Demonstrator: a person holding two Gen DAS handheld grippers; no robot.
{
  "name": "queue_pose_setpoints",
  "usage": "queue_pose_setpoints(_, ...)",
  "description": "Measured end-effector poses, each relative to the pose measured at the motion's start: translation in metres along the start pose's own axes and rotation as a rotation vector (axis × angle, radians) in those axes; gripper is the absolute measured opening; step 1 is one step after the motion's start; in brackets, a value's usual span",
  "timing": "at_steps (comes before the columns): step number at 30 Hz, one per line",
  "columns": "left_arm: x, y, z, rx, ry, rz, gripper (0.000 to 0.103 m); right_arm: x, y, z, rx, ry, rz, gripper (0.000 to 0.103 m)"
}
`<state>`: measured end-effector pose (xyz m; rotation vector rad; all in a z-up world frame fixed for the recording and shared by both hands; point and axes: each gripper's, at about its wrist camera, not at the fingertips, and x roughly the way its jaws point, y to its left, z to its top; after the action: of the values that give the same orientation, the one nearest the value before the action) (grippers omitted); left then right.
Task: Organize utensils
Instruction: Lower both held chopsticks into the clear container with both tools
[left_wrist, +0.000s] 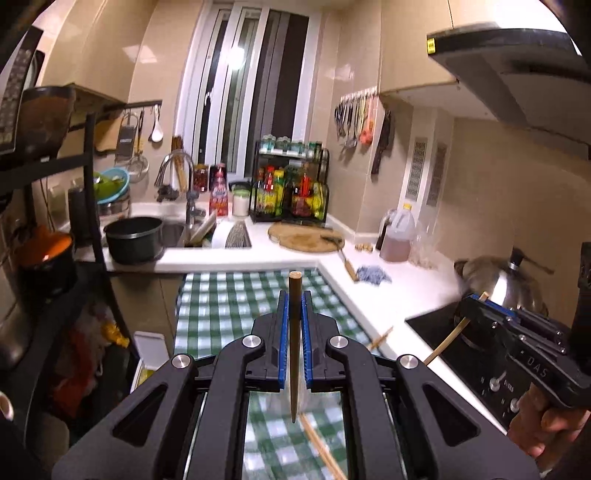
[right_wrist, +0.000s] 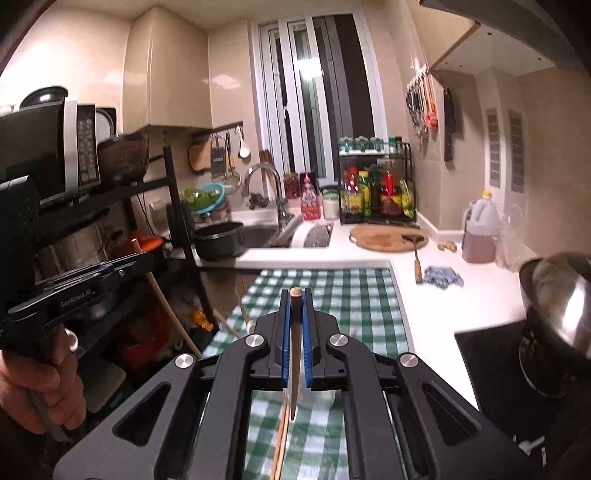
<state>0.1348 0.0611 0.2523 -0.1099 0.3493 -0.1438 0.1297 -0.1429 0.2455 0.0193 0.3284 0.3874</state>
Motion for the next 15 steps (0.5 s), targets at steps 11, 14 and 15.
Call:
queue_pose_setpoints(11, 0.049, 0.003, 0.024, -0.019, -0.036, -0.007, 0.006, 0.039, 0.0, 0.043, -0.012, -0.108, -0.018, 0.006)
queue_pose_setpoints(14, 0.074, 0.008, 0.007, -0.022, 0.023, 0.001, 0.006, 0.066, -0.003, 0.03, -0.019, -0.056, -0.032, 0.006)
queue_pose_setpoints(15, 0.078, 0.01, 0.003, -0.02, 0.033, 0.0, 0.007, 0.074, -0.004, 0.025, -0.018, -0.039, -0.035, 0.006)
